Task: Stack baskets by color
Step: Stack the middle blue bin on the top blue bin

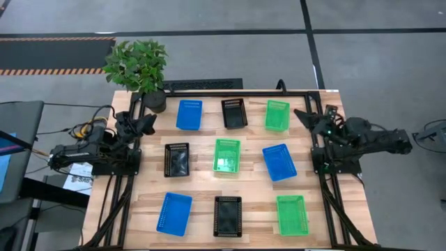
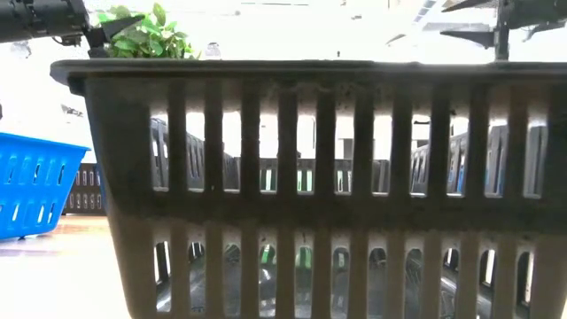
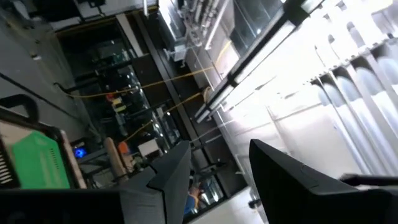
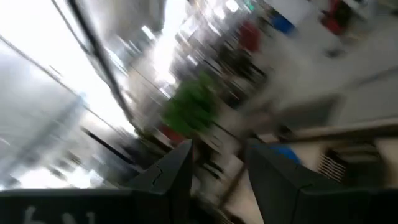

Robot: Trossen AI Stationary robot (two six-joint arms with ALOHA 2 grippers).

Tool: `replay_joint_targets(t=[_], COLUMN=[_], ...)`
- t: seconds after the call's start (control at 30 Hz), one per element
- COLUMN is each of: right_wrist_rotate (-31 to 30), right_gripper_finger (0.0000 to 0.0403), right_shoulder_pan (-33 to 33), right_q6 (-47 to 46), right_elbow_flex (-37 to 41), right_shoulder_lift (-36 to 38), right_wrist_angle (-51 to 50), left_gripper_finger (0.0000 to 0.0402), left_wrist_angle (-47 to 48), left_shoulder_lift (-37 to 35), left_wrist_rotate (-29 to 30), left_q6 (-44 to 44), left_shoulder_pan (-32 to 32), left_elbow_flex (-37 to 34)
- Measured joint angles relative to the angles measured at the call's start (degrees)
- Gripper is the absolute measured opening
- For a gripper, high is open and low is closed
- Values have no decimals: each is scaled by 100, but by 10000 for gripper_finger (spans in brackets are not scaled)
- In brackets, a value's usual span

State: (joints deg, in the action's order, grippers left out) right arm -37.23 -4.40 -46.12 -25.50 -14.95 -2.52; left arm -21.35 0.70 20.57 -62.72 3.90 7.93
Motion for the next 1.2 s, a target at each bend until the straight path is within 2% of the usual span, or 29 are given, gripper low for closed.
replay_joint_targets(t=[0.1,0.27,0.37,0.5,0.7,0.87,1.2], right_wrist_rotate=[23,616,1093,2114,2913,3064,3089], right_gripper_finger=[176,188,200,223,245,245,244], right_shoulder_pan=[-68,-108,-57,31,28,-47,77], right_q6=[-512,-1247,-1385,-1284,-1647,-2092,-2099], right_elbow_flex=[-879,-2105,-2700,-3112,-3100,-2931,-1745], right_shoulder_lift=[-793,-2194,-2981,-3918,-4845,-5291,-5278], right_wrist_angle=[-1665,-3803,-4777,-5689,-6572,-7112,-6003], left_gripper_finger=[155,155,159,174,210,227,229], left_wrist_angle=[4,292,766,1427,2349,2948,3609], left_shoulder_lift=[149,611,974,1485,2016,2216,2207], left_wrist_rotate=[-114,-270,-365,-619,-1006,-1335,-1258], left_q6=[32,397,466,511,471,462,505], left_shoulder_pan=[0,0,0,0,0,-2,-2], left_elbow_flex=[150,497,769,1129,1563,1831,1905])
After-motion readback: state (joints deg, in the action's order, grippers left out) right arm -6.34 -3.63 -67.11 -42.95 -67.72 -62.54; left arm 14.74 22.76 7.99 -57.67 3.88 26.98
